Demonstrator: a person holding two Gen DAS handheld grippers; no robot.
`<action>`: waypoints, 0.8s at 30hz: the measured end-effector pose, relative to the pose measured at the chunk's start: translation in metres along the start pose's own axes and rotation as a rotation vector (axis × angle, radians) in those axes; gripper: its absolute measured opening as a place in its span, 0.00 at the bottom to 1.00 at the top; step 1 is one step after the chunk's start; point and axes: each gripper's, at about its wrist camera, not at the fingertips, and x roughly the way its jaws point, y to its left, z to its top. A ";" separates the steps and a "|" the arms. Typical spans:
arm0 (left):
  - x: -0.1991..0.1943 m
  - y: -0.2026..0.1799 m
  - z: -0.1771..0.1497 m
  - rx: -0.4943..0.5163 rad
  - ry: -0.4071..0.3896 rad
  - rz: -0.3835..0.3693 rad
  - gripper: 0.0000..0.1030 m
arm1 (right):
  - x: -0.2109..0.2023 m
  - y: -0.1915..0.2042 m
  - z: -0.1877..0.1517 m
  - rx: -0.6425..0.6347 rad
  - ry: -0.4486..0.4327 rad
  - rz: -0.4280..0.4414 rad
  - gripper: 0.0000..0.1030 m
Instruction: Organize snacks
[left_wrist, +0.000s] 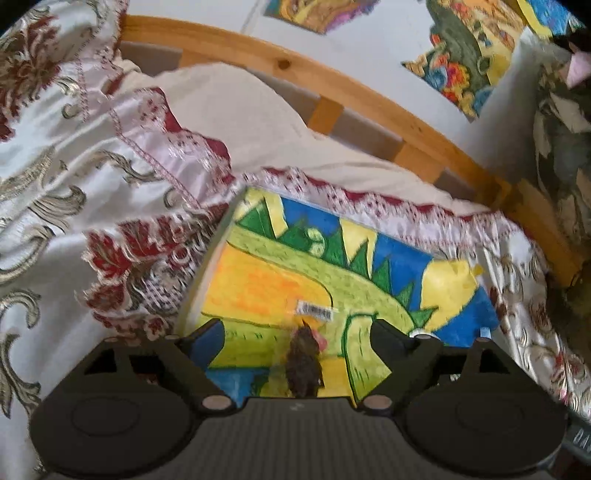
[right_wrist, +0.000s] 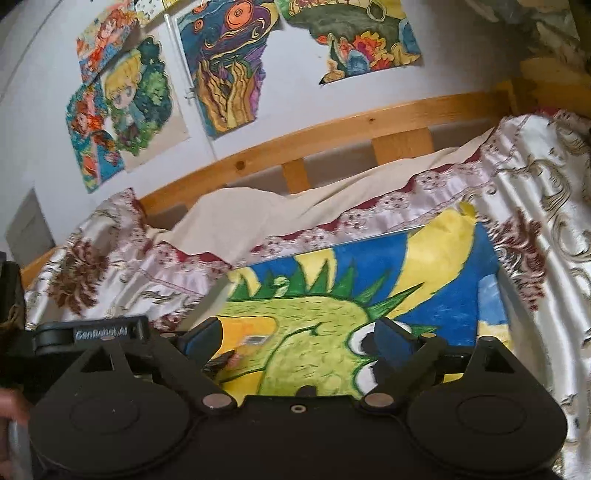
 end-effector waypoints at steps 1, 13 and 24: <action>-0.001 0.001 0.001 -0.005 -0.010 0.003 0.88 | 0.002 0.000 0.000 0.001 0.018 0.012 0.87; -0.003 0.009 0.005 -0.040 -0.044 0.050 0.94 | 0.020 0.004 -0.015 -0.002 0.094 0.031 0.88; 0.001 0.010 0.000 -0.052 -0.058 0.087 0.98 | 0.017 -0.003 -0.016 0.038 0.040 0.001 0.87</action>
